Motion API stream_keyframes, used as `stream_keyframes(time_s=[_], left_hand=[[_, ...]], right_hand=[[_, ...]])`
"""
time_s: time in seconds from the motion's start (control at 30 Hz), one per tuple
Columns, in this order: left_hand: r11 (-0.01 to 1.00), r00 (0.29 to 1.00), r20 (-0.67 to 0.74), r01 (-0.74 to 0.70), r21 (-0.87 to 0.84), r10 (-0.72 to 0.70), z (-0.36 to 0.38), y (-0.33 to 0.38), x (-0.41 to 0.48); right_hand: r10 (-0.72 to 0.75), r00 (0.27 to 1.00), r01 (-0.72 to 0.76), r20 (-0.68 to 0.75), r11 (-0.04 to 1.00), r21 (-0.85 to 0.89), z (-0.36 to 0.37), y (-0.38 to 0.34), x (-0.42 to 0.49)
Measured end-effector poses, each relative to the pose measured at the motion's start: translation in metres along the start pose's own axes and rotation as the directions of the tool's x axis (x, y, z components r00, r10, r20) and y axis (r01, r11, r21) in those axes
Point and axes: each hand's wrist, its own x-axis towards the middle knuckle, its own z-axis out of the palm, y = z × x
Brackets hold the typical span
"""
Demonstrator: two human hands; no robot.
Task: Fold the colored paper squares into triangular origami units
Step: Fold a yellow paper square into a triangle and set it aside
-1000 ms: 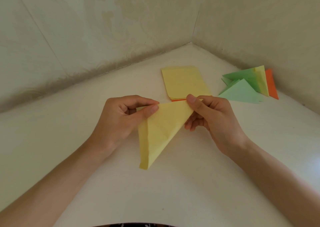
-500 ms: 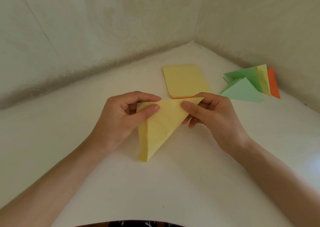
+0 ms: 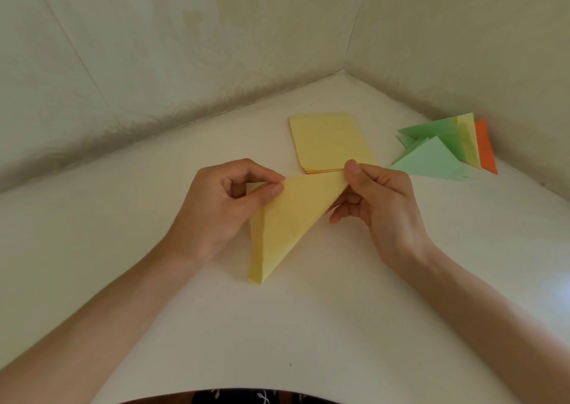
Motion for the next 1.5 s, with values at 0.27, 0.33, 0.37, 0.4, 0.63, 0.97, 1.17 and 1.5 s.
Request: stream_keyframes(time_s=[0.27, 0.33, 0.37, 0.4, 0.63, 0.97, 1.17, 1.5], left_hand=[[0.973, 0.969, 0.136, 0.219, -0.074, -0.208, 0.002, 0.007, 0.000], [0.976, 0.974, 0.102, 0.209, -0.065, -0.202, 0.003, 0.009, -0.002], [0.978, 0.979, 0.067, 0.198, -0.064, -0.193, 0.003, 0.010, -0.002], [0.980, 0.983, 0.029, 0.185, -0.067, -0.184, 0.004, 0.010, -0.003], [0.962, 0.975, -0.026, 0.215, -0.167, -0.222, 0.002, 0.014, -0.002], [0.950, 0.950, 0.087, 0.306, -0.057, -0.300, -0.013, 0.009, 0.005], [0.861, 0.993, 0.031, 0.086, 0.501, -0.118, -0.021, -0.003, 0.007], [0.523, 0.843, 0.400, -0.537, 0.662, 0.360, -0.019, -0.027, 0.006]], right_hand=[[-0.016, 0.995, 0.004, -0.096, 0.992, -0.123, 0.000, -0.005, 0.009], [0.019, 0.997, -0.029, -0.080, 0.992, -0.121, 0.003, -0.008, 0.011], [0.065, 0.997, -0.071, -0.053, 0.991, -0.115, 0.005, -0.009, 0.011], [0.117, 0.993, -0.118, -0.018, 0.987, -0.106, 0.007, -0.010, 0.010], [0.101, 0.994, -0.103, -0.036, 0.993, -0.056, 0.022, -0.012, 0.009], [0.139, 0.990, -0.143, -0.031, 0.964, -0.222, 0.025, -0.006, 0.007], [-0.416, 0.867, 0.416, 0.273, 0.303, -0.858, 0.001, 0.004, -0.005], [-0.254, 0.774, 0.602, 0.580, 0.010, -0.799, -0.003, 0.020, -0.005]])
